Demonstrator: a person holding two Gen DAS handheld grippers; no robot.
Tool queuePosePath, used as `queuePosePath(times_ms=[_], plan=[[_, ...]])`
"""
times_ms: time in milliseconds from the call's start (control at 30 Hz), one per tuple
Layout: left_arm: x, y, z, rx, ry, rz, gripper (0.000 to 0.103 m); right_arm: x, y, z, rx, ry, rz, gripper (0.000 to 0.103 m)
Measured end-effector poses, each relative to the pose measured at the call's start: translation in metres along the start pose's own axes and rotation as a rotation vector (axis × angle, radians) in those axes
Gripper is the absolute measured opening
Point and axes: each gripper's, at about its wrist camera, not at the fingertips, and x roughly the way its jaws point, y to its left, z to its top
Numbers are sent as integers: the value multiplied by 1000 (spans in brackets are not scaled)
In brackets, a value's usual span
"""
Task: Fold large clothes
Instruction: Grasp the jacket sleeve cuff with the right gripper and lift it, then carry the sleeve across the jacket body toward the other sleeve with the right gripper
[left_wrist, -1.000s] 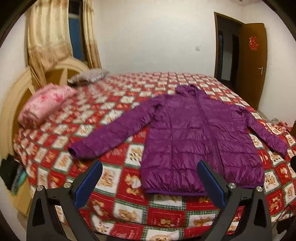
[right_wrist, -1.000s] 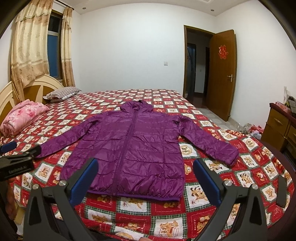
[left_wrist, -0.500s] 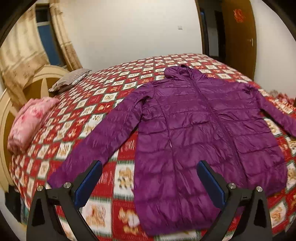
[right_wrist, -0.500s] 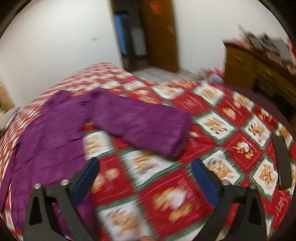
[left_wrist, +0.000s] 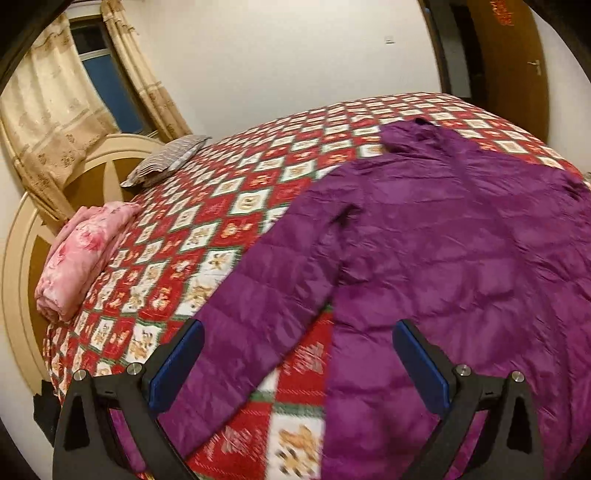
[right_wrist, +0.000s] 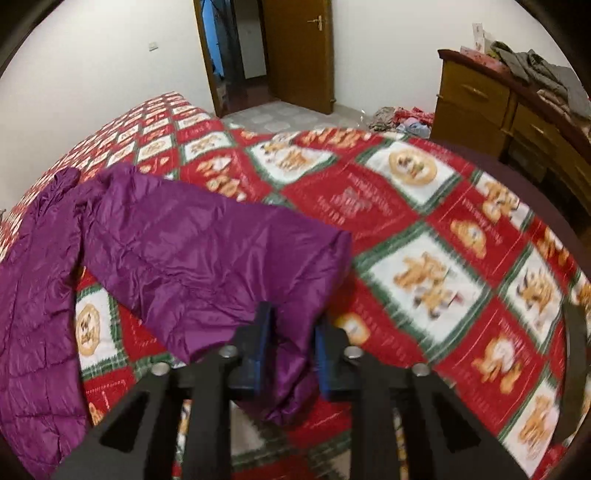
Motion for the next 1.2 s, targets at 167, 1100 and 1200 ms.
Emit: queuePosePath(times_ms=[167, 1100, 1200], plan=[[22, 23, 13, -32, 2, 51, 102, -9, 7, 40, -50, -84, -48, 13], [102, 78, 47, -111, -12, 128, 102, -63, 374, 39, -680, -377, 233, 11], [104, 83, 46, -108, -19, 141, 102, -59, 409, 24, -733, -375, 266, 11]])
